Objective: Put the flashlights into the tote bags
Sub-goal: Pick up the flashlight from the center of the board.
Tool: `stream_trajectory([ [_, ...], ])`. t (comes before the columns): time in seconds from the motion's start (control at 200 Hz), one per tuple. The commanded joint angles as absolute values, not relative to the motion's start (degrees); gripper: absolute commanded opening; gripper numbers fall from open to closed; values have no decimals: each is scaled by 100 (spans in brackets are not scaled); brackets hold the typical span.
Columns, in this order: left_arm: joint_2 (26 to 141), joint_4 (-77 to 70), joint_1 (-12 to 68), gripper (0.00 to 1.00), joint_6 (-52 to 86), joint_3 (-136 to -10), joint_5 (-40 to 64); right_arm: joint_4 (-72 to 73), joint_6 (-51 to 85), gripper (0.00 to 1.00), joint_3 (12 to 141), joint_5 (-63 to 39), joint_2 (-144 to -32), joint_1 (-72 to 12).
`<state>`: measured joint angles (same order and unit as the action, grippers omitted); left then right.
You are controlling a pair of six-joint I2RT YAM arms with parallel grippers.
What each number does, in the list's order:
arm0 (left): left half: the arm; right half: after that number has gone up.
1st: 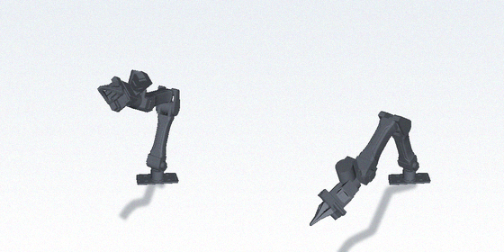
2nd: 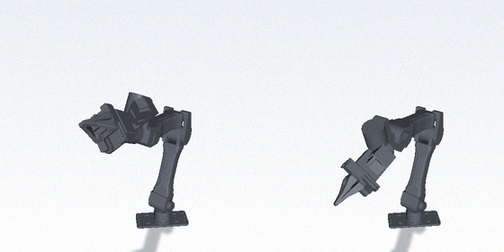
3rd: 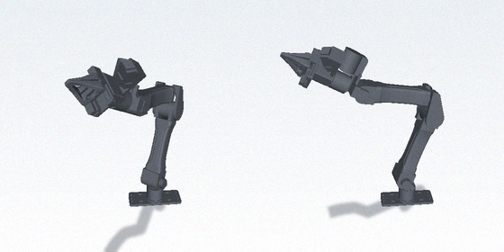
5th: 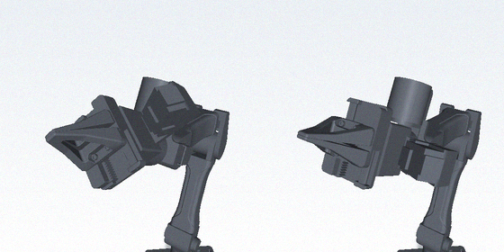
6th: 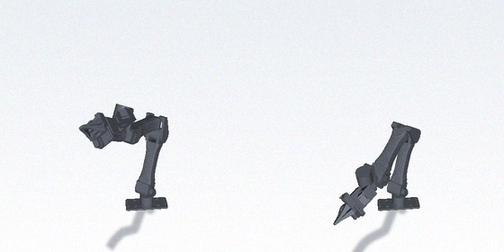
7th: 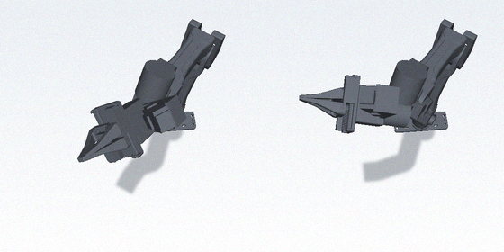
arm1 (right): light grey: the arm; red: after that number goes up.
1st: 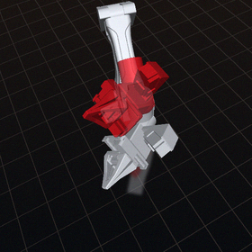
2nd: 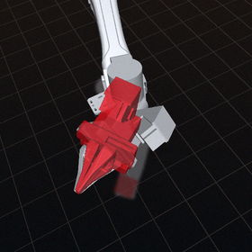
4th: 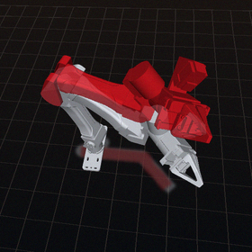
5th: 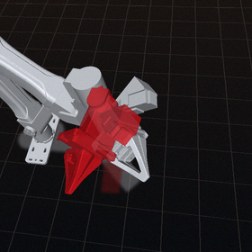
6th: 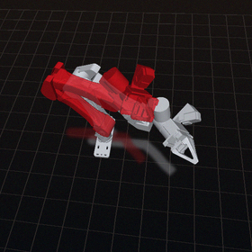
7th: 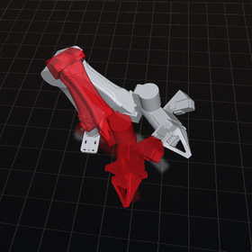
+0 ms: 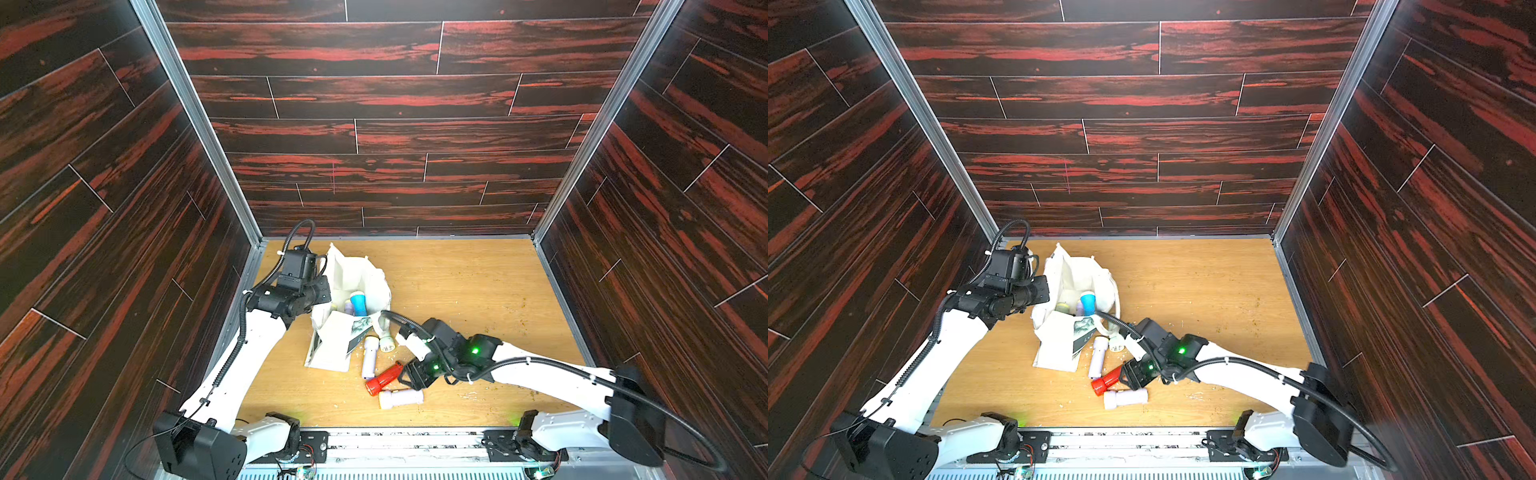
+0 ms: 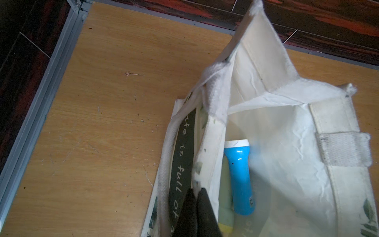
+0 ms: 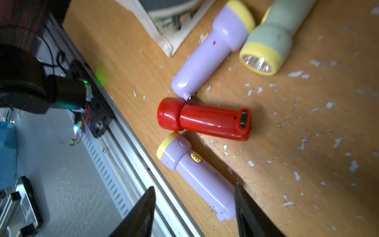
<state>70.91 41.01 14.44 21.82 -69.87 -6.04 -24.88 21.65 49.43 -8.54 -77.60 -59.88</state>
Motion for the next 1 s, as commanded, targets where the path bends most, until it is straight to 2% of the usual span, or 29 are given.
stream_trajectory([
  [0.0, 7091, 4409, 1450, 0, 2117, -7073, -764, -2803, 1896, 62, 5033, -990, -8034, -6155],
  [0.416, 7057, 4381, 1452, 0, 2144, -7006, -688, -3173, 1615, 63, 5295, -192, -8716, -6579],
  [0.997, 7066, 4342, 1450, 0, 2154, -6980, -661, -3269, 1538, 62, 5405, -21, -9252, -6785],
])
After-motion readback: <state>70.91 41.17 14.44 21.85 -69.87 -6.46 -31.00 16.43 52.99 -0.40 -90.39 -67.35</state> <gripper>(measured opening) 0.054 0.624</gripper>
